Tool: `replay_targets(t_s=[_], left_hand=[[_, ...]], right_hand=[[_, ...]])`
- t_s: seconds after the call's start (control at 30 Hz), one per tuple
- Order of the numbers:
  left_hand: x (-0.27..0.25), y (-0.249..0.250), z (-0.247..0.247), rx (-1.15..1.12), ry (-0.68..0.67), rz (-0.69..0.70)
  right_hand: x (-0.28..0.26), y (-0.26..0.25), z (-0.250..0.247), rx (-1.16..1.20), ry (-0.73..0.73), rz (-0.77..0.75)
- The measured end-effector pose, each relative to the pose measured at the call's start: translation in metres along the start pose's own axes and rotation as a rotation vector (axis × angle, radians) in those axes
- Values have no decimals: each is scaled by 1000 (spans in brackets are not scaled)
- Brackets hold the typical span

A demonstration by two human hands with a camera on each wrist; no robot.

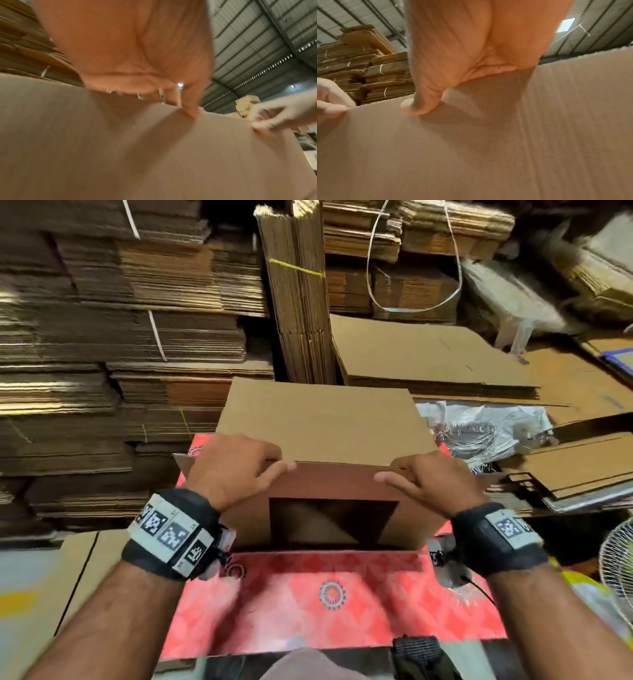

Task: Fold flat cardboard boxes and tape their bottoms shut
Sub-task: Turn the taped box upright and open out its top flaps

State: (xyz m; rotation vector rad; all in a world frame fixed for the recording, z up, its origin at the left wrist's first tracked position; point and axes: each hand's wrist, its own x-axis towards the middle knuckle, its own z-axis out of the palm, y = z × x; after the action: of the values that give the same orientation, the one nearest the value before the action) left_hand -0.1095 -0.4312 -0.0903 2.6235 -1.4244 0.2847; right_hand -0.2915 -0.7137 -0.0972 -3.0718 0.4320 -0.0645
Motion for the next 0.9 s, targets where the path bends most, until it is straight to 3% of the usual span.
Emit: replay_targets(t_s=[0.07, 0.13, 0.27, 0.53, 0.7, 0.9], left_hand=[[8, 13, 14, -33, 279, 12], [13, 31, 35, -88, 369, 22], [16, 57, 90, -91, 25, 9], [51, 53, 113, 16, -366, -136], [59, 56, 117, -50, -416, -203], [64, 62, 114, -106, -398, -239]], right_hand=[[25, 0, -2, -100, 22, -12], [50, 0, 5, -189, 75, -16], [83, 0, 29, -139, 240, 146], [57, 34, 95, 24, 58, 117], [42, 50, 119, -18, 73, -10], [19, 49, 115, 66, 33, 110]])
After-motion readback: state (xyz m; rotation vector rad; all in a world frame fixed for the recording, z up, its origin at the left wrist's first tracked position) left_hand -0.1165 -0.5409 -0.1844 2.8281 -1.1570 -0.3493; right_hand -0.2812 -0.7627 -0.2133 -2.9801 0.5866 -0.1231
